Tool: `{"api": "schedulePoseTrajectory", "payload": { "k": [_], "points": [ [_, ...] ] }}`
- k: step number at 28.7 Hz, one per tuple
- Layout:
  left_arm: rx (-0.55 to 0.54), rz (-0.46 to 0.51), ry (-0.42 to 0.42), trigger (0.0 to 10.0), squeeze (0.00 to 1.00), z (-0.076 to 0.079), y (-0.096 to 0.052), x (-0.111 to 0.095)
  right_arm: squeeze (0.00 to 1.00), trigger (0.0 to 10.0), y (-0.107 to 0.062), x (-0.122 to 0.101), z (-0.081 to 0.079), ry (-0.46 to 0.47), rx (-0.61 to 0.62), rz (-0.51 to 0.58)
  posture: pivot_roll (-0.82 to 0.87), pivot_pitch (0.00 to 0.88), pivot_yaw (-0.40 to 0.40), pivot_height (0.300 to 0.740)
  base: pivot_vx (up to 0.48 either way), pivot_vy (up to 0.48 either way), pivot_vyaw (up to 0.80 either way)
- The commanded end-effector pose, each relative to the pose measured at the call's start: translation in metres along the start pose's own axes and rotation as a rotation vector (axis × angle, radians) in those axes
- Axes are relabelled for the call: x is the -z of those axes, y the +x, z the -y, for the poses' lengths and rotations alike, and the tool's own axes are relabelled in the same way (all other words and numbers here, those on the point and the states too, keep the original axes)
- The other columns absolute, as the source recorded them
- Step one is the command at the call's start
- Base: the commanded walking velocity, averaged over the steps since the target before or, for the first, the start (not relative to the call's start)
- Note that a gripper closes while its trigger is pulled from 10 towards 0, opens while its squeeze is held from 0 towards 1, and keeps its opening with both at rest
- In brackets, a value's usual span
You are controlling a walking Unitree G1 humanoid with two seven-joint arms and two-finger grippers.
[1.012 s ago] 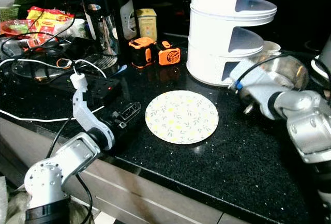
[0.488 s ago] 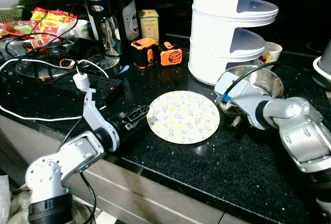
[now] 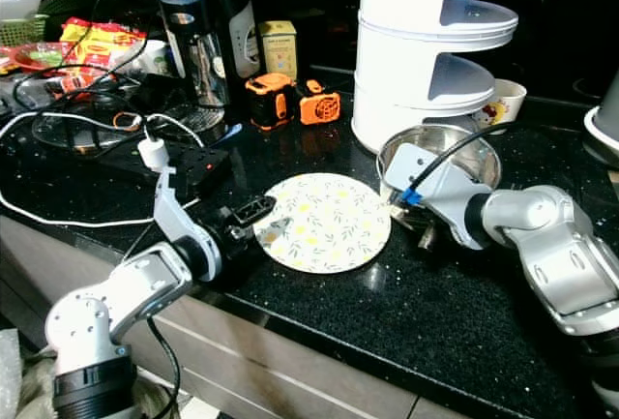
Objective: Kitchen organization
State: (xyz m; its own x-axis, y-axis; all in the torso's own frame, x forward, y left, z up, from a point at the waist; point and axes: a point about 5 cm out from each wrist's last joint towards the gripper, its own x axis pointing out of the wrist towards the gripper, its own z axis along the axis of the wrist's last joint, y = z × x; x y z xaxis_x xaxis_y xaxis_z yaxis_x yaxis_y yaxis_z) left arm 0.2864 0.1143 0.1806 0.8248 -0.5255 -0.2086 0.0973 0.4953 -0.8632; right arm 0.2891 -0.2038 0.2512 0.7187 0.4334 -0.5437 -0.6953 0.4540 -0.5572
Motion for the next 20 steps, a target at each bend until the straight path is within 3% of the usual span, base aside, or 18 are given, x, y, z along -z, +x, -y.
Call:
{"api": "schedulePoseTrajectory", "payload": {
  "k": [1, 5, 6, 7, 8, 13, 14, 17, 20],
  "points": [
    [-0.043, -0.034, -0.025, 10.0, 0.00, -0.008, 0.002, 0.004, 0.00, 10.0, -0.001, -0.006, -0.004, -0.031, -0.013, 0.039, 0.00, 0.000, 0.012, 0.740, 0.000, 0.000, 0.00],
    [-0.036, -0.036, -0.035, 10.0, 0.00, -0.007, 0.002, 0.004, 0.00, 10.0, -0.001, -0.007, -0.006, -0.039, -0.024, 0.049, 0.00, 0.000, 0.012, 0.740, 0.000, 0.000, 0.00],
    [-0.033, -0.036, -0.041, 2.5, 0.00, -0.007, 0.002, 0.004, 0.00, 10.0, -0.001, -0.007, -0.007, -0.044, -0.031, 0.052, 0.00, 0.000, 0.011, 0.740, 0.000, 0.000, 0.00],
    [-0.030, -0.035, -0.045, 2.5, 0.00, -0.007, 0.002, 0.004, 0.00, 10.0, -0.001, -0.008, -0.007, -0.046, -0.035, 0.054, 0.00, 0.000, 0.011, 0.740, 0.000, 0.000, 0.00],
    [-0.031, -0.033, -0.049, 0.0, 0.00, -0.007, 0.001, 0.004, 0.00, 10.0, -0.001, -0.007, -0.008, -0.048, -0.037, 0.056, 0.00, 0.000, 0.011, 0.740, 0.000, 0.000, 0.00],
    [-0.041, -0.037, -0.045, 0.0, 0.00, -0.008, 0.001, 0.004, 0.00, 10.0, -0.001, -0.005, -0.002, -0.046, 0.008, 0.042, 0.00, 0.000, 0.011, 0.740, 0.000, 0.000, 0.00],
    [-0.039, -0.040, -0.042, 10.0, 0.00, -0.008, 0.001, 0.005, 0.00, 10.0, 0.000, -0.004, 0.004, -0.034, 0.049, 0.036, 0.00, 0.000, 0.011, 0.740, 0.000, 0.000, 0.00],
    [-0.039, -0.040, -0.037, 10.0, 0.00, -0.007, 0.001, 0.004, 0.00, 10.0, -0.002, 0.001, 0.028, 0.035, 0.222, 0.013, 0.00, 0.000, 0.012, 0.740, 0.000, 0.000, 0.00],
    [-0.043, -0.040, -0.039, 10.0, 0.00, -0.008, 0.000, 0.004, 0.00, 10.0, -0.004, 0.002, 0.036, 0.054, 0.279, 0.011, 0.00, 0.000, 0.012, 0.740, 0.000, 0.000, 0.00]
  ]
}}
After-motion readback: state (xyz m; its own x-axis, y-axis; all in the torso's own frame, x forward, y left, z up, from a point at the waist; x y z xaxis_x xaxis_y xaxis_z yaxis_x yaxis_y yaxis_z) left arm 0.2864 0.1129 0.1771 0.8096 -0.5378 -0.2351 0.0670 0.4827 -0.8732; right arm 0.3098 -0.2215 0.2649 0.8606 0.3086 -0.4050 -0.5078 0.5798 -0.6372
